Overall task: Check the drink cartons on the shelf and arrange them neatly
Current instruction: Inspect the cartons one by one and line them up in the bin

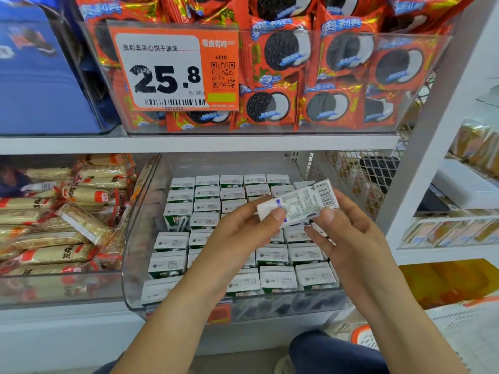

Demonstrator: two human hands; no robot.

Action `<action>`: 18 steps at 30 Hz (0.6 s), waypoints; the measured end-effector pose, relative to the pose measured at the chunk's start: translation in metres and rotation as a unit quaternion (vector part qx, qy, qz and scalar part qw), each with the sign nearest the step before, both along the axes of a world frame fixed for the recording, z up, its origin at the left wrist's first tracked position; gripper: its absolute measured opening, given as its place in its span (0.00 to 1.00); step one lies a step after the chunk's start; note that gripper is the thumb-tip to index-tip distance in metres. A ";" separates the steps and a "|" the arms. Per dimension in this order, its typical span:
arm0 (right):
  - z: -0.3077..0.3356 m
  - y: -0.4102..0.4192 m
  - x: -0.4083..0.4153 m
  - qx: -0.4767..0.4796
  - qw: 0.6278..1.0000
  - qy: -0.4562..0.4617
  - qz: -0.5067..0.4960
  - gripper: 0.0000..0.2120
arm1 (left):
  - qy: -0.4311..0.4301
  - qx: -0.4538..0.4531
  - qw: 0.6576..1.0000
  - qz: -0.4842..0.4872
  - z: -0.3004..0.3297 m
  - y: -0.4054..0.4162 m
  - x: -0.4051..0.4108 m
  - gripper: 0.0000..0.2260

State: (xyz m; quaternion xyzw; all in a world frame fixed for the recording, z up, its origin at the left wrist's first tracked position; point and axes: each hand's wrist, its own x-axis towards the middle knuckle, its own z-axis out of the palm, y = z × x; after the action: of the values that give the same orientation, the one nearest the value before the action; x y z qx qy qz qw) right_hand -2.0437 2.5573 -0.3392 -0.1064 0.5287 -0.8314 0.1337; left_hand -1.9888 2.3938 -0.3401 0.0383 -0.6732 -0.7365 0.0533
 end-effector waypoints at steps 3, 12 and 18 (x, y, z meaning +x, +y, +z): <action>0.000 0.003 -0.001 -0.008 1.000 -0.006 0.008 0.29 | 0.009 0.003 1.000 0.011 -0.001 0.003 -0.001 0.20; 0.002 0.011 -0.004 0.005 0.999 0.021 0.038 0.27 | 0.038 -0.060 0.996 0.060 -0.007 0.003 -0.004 0.22; 0.004 0.008 -0.001 0.028 0.998 0.049 0.000 0.30 | 0.021 -0.086 0.995 0.039 -0.010 0.004 -0.005 0.22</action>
State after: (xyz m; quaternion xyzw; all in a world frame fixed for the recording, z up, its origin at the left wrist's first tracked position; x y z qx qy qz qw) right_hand -2.0444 2.5655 -0.3354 -0.1434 0.5579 -0.8099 0.1108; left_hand -1.9940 2.3983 -0.3503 0.0440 -0.7311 -0.6736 0.0991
